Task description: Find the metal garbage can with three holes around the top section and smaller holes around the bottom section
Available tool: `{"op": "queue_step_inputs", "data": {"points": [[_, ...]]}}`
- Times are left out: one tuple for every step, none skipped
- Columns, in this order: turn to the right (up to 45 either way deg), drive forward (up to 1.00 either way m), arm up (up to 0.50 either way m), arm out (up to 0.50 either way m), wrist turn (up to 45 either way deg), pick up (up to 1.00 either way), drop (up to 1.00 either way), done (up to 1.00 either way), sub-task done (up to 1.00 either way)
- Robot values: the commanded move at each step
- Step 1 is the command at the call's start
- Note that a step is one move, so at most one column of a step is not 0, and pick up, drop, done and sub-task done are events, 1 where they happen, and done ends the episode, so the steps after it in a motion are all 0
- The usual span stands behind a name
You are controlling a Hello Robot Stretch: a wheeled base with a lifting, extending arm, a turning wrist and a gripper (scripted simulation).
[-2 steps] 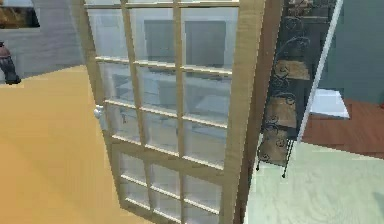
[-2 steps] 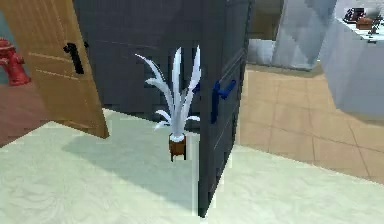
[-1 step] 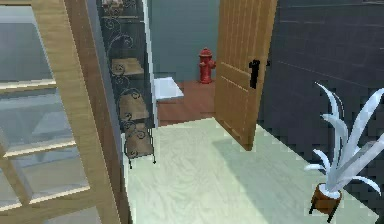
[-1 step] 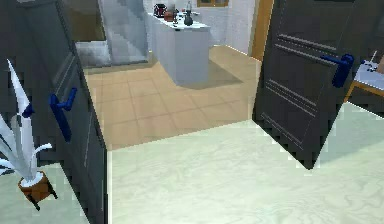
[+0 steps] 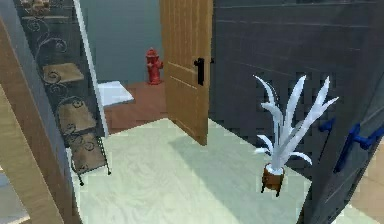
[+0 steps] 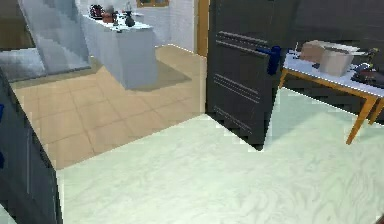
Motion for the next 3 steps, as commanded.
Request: {"op": "queue_step_inputs", "data": {"points": [[0.0,0.75,0.00,0.00,0.0,0.00,0.00,0.00,0.00],[-21.0,0.00,0.00,0.00,0.0,0.00,0.00,0.00,0.00],[0.0,1.00,0.00,0.00,0.0,0.00,0.00,0.00,0.00]]}}
